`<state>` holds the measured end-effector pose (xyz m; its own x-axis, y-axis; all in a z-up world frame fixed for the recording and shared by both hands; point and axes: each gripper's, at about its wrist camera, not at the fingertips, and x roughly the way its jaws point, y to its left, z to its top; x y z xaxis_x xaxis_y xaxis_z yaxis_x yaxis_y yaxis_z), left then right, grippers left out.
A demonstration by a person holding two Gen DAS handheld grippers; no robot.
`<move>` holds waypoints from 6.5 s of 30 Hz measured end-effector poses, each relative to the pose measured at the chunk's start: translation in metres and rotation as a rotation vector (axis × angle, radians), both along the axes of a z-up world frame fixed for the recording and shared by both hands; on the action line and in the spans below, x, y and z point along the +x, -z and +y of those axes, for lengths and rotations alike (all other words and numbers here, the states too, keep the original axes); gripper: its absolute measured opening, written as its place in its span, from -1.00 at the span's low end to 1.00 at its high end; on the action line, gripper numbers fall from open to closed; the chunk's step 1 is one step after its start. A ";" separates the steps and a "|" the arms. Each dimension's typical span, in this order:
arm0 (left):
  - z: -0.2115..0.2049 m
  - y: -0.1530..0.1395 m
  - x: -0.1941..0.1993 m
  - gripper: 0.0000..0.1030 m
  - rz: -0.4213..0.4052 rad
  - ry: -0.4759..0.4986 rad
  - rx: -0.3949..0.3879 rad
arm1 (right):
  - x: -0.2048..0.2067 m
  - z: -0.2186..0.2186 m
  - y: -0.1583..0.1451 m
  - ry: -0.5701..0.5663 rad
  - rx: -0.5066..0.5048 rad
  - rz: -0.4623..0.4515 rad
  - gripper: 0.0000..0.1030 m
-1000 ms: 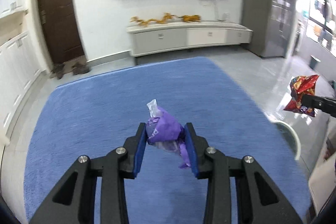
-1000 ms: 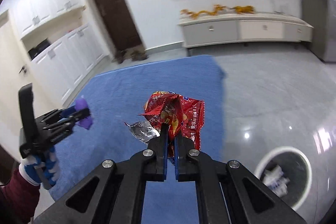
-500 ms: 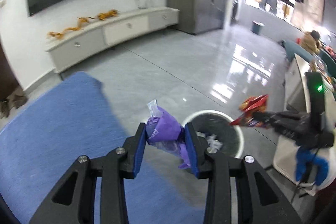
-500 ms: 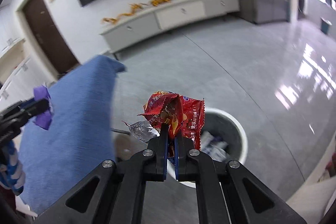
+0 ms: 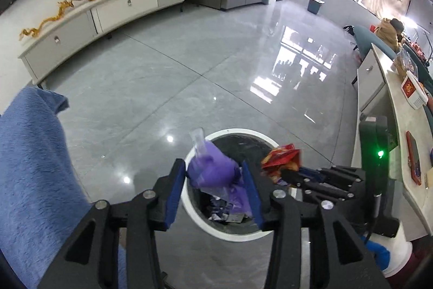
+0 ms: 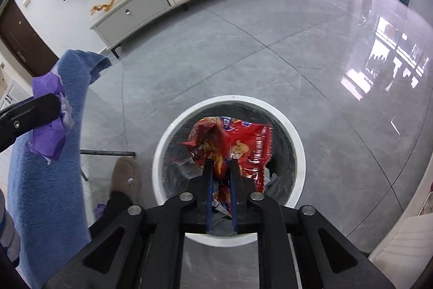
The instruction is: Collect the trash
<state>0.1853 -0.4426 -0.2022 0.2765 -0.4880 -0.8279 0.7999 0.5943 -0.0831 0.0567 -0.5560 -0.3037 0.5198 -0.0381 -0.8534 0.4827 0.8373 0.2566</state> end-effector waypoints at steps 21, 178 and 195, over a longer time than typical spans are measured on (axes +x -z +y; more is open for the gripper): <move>0.105 -0.064 -0.040 0.36 -0.217 -0.149 -0.071 | -0.004 0.053 -0.070 -0.035 -0.100 -0.165 -0.05; 0.396 -0.160 -0.117 1.00 -0.652 -0.705 -0.228 | -0.050 0.265 -0.256 -0.105 -0.538 -0.564 0.99; 0.392 -0.157 -0.118 1.00 -0.649 -0.698 -0.219 | -0.047 0.263 -0.257 -0.104 -0.540 -0.556 0.99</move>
